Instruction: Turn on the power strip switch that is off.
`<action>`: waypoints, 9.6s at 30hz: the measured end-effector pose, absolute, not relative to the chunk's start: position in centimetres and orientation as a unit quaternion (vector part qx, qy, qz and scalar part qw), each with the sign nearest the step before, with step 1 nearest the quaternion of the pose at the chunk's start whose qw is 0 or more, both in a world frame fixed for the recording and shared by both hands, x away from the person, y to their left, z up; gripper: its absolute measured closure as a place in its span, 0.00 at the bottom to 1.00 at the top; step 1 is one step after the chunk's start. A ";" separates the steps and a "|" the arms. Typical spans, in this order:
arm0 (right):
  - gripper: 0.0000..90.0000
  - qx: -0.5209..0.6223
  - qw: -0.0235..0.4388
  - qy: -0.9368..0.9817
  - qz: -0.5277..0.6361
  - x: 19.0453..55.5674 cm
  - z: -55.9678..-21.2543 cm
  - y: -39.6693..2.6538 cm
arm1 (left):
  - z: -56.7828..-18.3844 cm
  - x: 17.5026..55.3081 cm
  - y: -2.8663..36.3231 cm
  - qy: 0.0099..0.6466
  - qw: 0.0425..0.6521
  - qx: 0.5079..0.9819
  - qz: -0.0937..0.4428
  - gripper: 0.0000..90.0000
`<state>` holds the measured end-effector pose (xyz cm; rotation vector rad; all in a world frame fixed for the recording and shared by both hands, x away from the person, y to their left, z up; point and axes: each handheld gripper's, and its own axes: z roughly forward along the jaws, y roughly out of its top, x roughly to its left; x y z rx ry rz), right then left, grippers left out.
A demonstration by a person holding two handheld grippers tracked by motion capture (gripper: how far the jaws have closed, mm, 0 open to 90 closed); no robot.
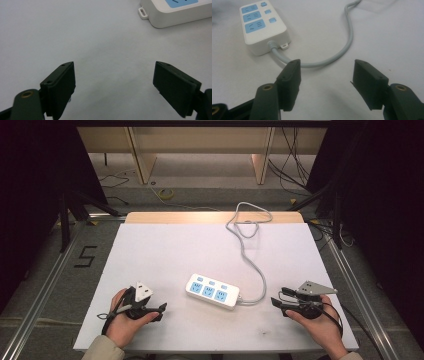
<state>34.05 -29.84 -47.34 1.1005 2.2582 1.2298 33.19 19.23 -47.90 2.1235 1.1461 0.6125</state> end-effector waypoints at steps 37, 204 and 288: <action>1.00 0.328 0.138 0.875 0.328 34.9 -43.8 -27.7 | -48.0 33.3 19.8 0.450 0.316 0.800 0.243 0.22; 1.00 0.213 0.066 0.956 0.192 44.4 -39.6 -8.1 | -47.9 33.5 19.1 0.436 0.319 0.804 0.248 0.24; 1.00 0.227 0.050 0.959 0.164 47.3 -43.2 -2.0 | -48.0 33.6 19.0 0.431 0.321 0.806 0.248 0.24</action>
